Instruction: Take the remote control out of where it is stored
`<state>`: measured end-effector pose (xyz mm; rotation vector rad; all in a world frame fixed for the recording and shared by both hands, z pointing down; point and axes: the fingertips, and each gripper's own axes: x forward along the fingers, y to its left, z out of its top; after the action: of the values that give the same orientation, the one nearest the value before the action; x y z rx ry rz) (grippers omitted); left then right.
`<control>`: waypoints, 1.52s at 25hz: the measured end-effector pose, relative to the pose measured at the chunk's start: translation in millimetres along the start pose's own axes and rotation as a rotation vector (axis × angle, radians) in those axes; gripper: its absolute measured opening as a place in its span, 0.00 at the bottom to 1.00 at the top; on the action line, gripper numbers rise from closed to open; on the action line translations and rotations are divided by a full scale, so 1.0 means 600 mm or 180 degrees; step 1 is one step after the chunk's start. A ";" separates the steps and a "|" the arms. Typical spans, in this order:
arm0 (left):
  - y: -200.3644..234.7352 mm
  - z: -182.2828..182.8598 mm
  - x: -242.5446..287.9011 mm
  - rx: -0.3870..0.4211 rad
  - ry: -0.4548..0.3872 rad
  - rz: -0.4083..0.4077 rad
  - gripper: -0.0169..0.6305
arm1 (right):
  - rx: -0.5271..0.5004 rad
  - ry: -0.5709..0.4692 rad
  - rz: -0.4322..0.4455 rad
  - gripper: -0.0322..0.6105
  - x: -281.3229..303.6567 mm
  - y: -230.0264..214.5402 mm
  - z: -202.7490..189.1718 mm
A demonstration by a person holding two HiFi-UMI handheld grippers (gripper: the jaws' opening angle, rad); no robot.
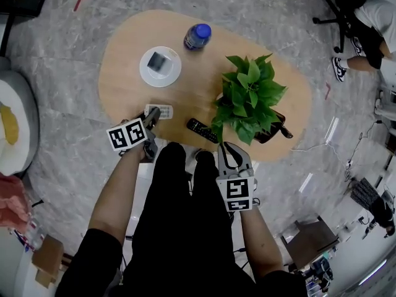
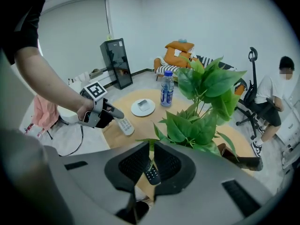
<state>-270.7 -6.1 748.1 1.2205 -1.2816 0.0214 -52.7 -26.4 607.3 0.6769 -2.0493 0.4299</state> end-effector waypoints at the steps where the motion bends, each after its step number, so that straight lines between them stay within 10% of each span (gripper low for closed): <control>1: 0.004 0.000 0.005 -0.0117 -0.0019 -0.0024 0.19 | 0.0013 0.0012 0.0004 0.11 0.002 0.000 -0.006; 10: 0.035 -0.007 0.044 -0.0971 -0.0193 0.0097 0.21 | 0.0087 0.0137 0.0042 0.11 0.009 -0.003 -0.043; 21: 0.066 0.003 0.066 -0.1356 -0.0269 0.0390 0.31 | 0.0145 0.0148 0.0036 0.11 0.021 -0.013 -0.047; 38: 0.044 -0.030 0.015 -0.0648 0.0028 0.0516 0.36 | 0.0172 -0.0014 0.0069 0.11 0.018 -0.007 -0.012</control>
<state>-271.2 12.3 775.5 0.9406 -1.3380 0.0133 -50.2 -28.9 620.5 0.6891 -2.0570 0.4981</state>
